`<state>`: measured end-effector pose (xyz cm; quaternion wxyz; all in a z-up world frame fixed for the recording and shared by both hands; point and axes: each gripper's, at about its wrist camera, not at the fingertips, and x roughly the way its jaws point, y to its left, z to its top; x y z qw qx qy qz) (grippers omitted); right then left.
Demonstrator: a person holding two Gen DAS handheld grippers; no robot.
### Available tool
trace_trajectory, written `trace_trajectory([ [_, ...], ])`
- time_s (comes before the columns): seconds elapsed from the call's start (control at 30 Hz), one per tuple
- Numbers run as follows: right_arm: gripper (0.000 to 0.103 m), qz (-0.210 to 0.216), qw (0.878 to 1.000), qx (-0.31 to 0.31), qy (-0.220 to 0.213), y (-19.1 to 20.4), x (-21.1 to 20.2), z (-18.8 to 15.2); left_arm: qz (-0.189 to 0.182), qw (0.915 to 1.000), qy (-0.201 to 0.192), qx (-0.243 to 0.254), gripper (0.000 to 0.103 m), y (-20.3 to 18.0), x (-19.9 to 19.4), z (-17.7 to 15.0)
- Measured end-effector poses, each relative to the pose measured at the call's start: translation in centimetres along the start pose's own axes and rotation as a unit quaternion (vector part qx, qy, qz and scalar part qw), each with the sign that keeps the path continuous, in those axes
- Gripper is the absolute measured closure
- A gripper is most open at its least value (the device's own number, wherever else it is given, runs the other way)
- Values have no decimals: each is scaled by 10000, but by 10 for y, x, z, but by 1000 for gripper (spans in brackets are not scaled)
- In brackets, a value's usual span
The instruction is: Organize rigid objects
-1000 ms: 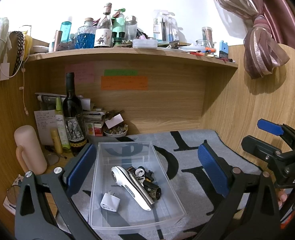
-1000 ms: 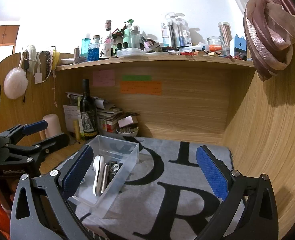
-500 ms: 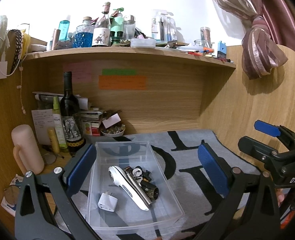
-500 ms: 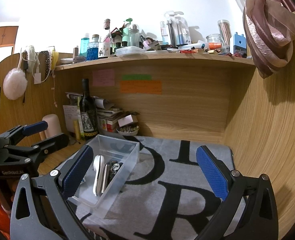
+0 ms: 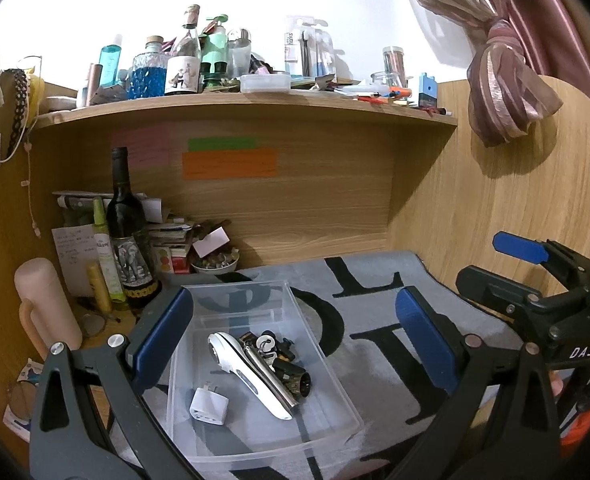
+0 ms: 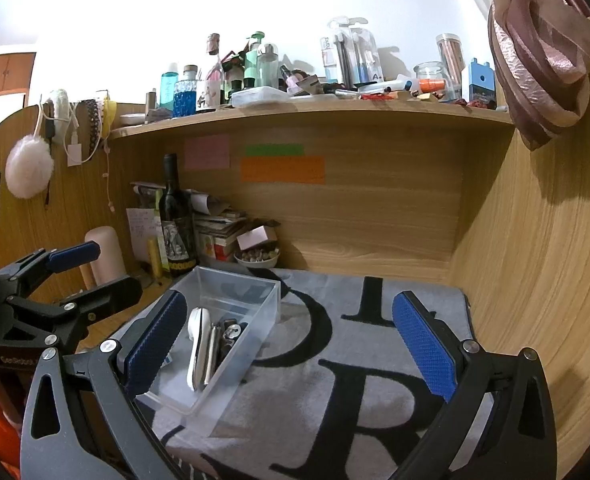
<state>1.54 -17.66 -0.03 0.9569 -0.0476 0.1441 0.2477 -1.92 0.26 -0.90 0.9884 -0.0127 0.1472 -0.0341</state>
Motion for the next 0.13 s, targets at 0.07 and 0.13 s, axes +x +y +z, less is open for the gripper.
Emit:
trace_trajectory([
  [0.07, 0, 1, 10000, 3, 7, 1, 1, 0, -9, 10000, 5, -7, 0, 0, 1, 0],
  [0.13, 0, -6, 10000, 4, 15, 1, 1, -1, -1, 10000, 4, -7, 0, 0, 1, 0],
])
